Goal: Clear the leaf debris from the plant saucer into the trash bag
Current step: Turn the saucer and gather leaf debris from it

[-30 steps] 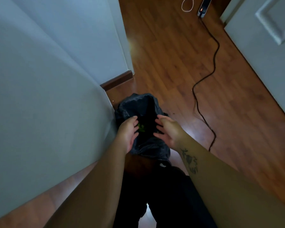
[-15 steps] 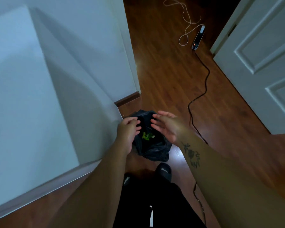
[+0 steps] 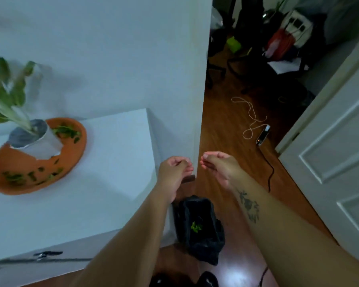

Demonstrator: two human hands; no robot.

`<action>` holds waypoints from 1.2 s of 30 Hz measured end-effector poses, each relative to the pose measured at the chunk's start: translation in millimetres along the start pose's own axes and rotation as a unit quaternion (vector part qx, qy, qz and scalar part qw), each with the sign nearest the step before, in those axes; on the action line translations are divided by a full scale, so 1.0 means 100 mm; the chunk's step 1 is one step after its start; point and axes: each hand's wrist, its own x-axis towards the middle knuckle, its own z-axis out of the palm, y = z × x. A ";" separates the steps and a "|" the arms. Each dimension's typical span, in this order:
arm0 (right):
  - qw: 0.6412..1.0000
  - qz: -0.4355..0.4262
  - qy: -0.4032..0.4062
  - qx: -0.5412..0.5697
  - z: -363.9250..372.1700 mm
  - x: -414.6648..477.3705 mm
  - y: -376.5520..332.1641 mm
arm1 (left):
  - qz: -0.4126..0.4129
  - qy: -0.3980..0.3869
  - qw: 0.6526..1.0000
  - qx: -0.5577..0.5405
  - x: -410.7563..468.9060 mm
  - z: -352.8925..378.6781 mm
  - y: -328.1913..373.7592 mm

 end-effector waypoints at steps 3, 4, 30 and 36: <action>0.999 -0.018 -0.030 -0.038 0.33 -0.06 -0.13 | 0.021 0.019 1.000 -0.006 -0.04 -0.32 0.29; 0.998 -0.025 -0.041 -0.049 0.48 -0.08 -0.13 | 0.027 0.031 0.999 -0.008 -0.07 -0.49 0.38; 0.631 -0.378 -0.223 -0.640 4.51 -0.44 1.35 | 0.068 0.343 0.918 0.185 0.22 -5.09 0.86; 0.548 -0.364 -0.287 -0.696 4.94 -0.40 1.66 | 0.036 0.158 0.971 0.174 0.43 -5.31 0.82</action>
